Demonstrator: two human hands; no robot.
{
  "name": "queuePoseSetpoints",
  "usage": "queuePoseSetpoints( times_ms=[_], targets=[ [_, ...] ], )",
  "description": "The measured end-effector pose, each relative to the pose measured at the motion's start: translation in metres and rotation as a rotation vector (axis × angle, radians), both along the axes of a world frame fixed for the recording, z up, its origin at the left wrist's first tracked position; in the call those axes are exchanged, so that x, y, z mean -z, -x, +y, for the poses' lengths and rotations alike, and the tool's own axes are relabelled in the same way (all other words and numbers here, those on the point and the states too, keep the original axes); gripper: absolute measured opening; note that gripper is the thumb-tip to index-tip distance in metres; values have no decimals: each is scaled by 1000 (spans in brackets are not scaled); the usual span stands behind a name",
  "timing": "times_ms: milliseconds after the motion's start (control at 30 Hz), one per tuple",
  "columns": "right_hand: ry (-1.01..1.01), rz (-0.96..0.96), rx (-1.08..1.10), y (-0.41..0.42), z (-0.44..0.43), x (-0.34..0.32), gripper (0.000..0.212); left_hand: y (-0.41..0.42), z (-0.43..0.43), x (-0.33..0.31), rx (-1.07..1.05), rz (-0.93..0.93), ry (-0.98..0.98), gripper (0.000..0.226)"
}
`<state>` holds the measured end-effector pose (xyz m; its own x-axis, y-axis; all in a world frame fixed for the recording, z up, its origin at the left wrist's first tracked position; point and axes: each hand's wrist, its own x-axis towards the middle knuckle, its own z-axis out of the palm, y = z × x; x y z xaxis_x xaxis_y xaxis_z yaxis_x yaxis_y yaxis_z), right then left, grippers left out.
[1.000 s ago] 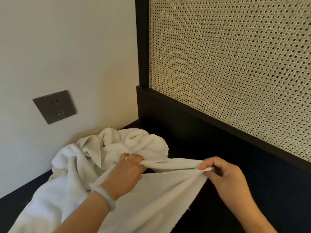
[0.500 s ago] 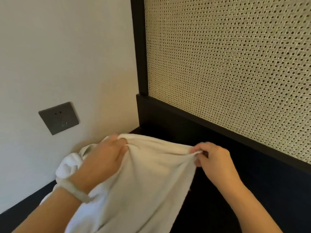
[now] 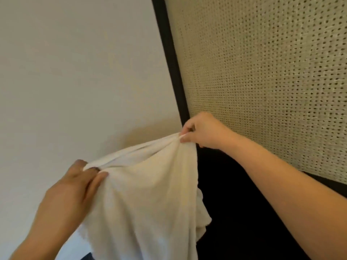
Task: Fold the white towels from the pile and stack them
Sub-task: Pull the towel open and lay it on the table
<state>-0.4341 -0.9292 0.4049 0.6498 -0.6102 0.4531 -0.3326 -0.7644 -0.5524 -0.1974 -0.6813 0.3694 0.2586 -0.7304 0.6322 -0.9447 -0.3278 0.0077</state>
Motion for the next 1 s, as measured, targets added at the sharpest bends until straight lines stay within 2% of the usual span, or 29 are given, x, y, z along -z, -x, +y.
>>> queuePoseSetpoints(
  times_ms=[67, 133, 200, 300, 400, 567, 700, 800, 867, 1000],
  targets=[
    [30, 159, -23, -3, -7, 5, 8, 3, 3, 12, -17, 9, -98, 35],
    [61, 247, -20, -4, -13, 11, 10, 7, 0, 31, -13, 95, -233, 43],
    [65, 239, -34, -5, -18, 15, 5, 15, -5, 54, -5, 180, -365, 47],
    [45, 198, -74, -10, -18, 17, 15, 24, -13, 85, 24, 250, -479, 56],
    [24, 125, -123, -18, -15, 11, 13, 32, -22, 98, 51, 255, -518, 43],
    [189, 77, -188, -25, -3, -27, 11, 47, -46, 75, 156, 241, -369, 19],
    [277, 53, -221, -29, 5, -55, 6, 60, -64, 42, 268, 284, -147, 27],
    [316, 57, -216, -30, 7, -67, 7, 64, -68, 26, 310, 292, 26, 15],
    [314, 46, -214, -29, 8, -71, 7, 63, -63, 23, 302, 234, 78, 16],
    [322, 11, -233, -29, 11, -72, 7, 53, -44, 30, 194, 15, 77, 35]
  ],
)
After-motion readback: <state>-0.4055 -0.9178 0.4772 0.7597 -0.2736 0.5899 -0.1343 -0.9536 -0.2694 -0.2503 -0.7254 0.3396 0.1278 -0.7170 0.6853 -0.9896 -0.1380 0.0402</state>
